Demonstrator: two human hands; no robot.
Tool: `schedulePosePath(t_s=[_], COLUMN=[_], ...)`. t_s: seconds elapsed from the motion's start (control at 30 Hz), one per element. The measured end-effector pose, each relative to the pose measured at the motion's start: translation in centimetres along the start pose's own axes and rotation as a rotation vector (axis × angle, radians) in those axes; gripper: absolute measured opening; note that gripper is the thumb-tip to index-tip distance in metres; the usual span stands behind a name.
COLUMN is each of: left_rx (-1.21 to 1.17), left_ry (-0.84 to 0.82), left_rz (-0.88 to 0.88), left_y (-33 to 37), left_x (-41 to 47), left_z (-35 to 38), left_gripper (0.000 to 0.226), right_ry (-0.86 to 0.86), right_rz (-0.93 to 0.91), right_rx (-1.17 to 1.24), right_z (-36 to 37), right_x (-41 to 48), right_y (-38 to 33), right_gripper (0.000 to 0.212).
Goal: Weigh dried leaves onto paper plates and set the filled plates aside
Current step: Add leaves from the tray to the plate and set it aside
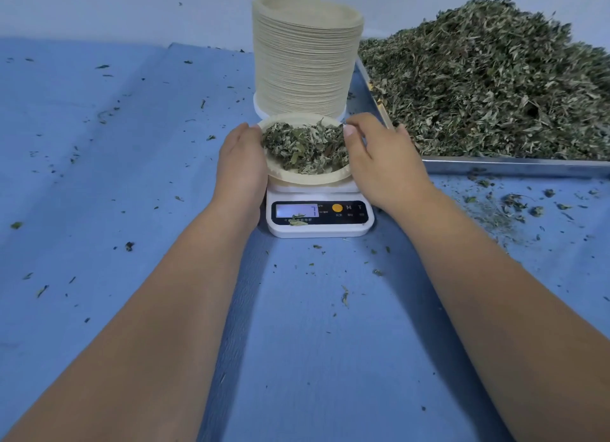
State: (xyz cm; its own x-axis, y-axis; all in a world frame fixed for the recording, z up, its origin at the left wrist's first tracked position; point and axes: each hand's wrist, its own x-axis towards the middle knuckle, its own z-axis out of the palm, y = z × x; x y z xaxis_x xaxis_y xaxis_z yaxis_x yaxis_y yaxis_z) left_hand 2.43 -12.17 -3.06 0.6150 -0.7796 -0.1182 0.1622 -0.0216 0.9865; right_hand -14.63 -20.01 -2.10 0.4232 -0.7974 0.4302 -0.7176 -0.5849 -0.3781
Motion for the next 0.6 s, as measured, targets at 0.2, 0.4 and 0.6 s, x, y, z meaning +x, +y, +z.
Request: schedulePosePath(t_s=[0.2,0.4,0.6], left_rx=[-0.061,-0.262,-0.376], left_ry=[0.016,0.111,0.336], left_rz=[-0.056,-0.024,0.005], left_y=[0.4,1.4,2.7], left_x=[0.0,0.1,0.5], left_z=[0.1,-0.6,-4.3], left_gripper=[0.051,0.011,0.025], right_ry=[-0.085,-0.054,-0.077], right_rz=[0.122,0.223,0.173], right_rx=[0.277,0.538,0.696], right_z=[0.2,0.0,1.2], right_x=[-0.3,-0.1,0.0], right_y=[-1.3,-2.5,-6.7], right_gripper=[0.033,0.023,0.016])
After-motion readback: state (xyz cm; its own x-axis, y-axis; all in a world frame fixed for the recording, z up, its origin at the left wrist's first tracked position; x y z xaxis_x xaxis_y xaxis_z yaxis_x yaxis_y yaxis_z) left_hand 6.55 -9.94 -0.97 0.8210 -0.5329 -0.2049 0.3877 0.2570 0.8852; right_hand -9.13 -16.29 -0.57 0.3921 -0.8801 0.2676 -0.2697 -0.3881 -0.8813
